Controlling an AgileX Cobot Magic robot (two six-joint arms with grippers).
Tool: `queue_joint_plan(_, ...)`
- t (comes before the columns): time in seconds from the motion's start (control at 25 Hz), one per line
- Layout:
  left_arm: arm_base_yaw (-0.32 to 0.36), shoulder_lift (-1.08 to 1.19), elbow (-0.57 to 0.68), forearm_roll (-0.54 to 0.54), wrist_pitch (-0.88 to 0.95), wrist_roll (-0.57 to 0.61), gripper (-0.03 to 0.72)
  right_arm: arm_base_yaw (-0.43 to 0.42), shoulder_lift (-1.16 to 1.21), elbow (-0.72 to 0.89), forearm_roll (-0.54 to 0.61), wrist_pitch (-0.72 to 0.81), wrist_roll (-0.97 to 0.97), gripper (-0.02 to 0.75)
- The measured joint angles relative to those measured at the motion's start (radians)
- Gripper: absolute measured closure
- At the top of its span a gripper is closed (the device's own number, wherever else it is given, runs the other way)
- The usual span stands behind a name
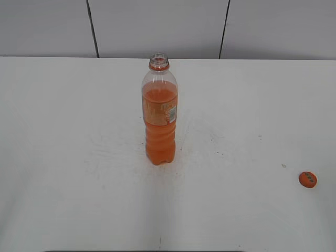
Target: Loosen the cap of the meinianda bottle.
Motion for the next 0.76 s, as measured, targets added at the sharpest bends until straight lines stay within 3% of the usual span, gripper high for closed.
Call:
queue_joint_plan(0.24,0.057,-0.001,0.0,-0.002,0.001,0.0,0.193,-0.047,0.0,0.001,-0.001,0.0,-0.001,0.275)
queue_joint_plan(0.76,0.06,-0.001,0.0,-0.002,0.001,0.0,0.216,-0.061,0.0,0.001,-0.001,0.0,-0.001,0.275)
